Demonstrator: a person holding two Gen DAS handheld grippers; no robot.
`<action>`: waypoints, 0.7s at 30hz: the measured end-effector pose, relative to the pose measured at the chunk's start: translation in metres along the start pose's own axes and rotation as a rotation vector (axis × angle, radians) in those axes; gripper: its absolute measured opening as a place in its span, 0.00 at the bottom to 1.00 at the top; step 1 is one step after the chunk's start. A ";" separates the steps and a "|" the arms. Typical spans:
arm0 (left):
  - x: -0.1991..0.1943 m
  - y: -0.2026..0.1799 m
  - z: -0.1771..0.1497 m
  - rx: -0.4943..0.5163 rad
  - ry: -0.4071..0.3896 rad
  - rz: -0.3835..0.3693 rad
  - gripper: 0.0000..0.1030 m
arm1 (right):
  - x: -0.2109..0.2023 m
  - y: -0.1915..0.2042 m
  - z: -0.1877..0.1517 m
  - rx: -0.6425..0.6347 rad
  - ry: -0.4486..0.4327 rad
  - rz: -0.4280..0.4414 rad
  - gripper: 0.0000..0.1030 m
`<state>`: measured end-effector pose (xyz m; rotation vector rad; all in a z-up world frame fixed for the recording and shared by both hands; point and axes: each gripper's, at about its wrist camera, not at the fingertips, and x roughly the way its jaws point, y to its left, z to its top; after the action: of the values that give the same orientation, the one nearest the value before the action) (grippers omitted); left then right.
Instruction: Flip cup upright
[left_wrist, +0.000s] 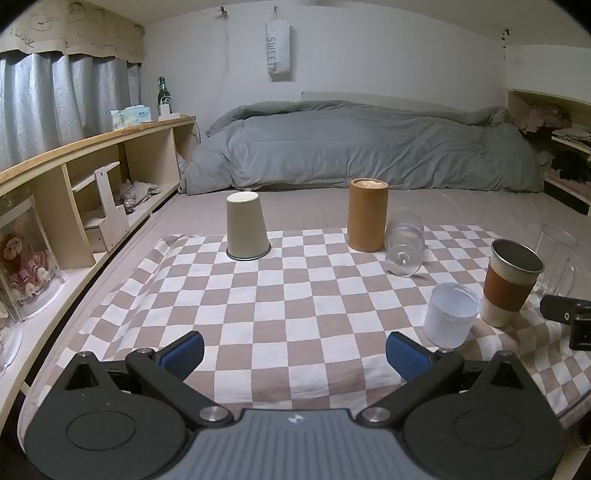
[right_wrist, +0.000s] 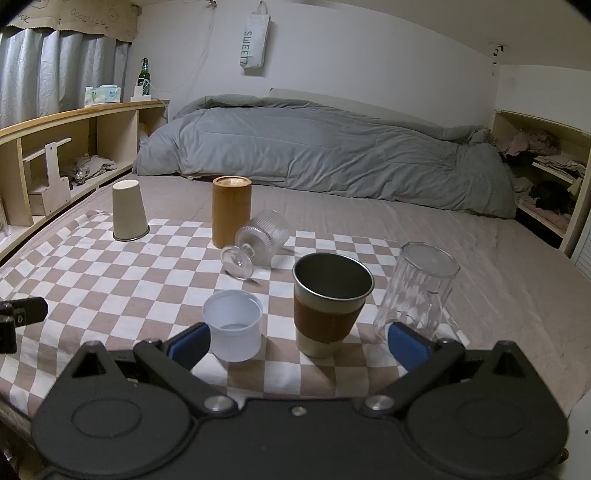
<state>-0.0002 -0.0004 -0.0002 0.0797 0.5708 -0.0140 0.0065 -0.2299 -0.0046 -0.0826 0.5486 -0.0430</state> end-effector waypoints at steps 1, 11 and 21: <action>0.000 0.000 0.000 -0.001 0.000 0.000 1.00 | 0.000 0.000 0.000 0.000 0.000 0.000 1.00; 0.000 0.000 0.000 0.000 0.001 -0.002 1.00 | 0.000 0.000 0.000 -0.003 -0.003 -0.002 1.00; 0.000 0.000 0.000 -0.002 0.000 -0.002 1.00 | 0.000 0.000 0.000 -0.003 -0.003 -0.003 1.00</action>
<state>-0.0001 -0.0003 -0.0002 0.0769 0.5713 -0.0154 0.0060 -0.2295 -0.0045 -0.0864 0.5452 -0.0445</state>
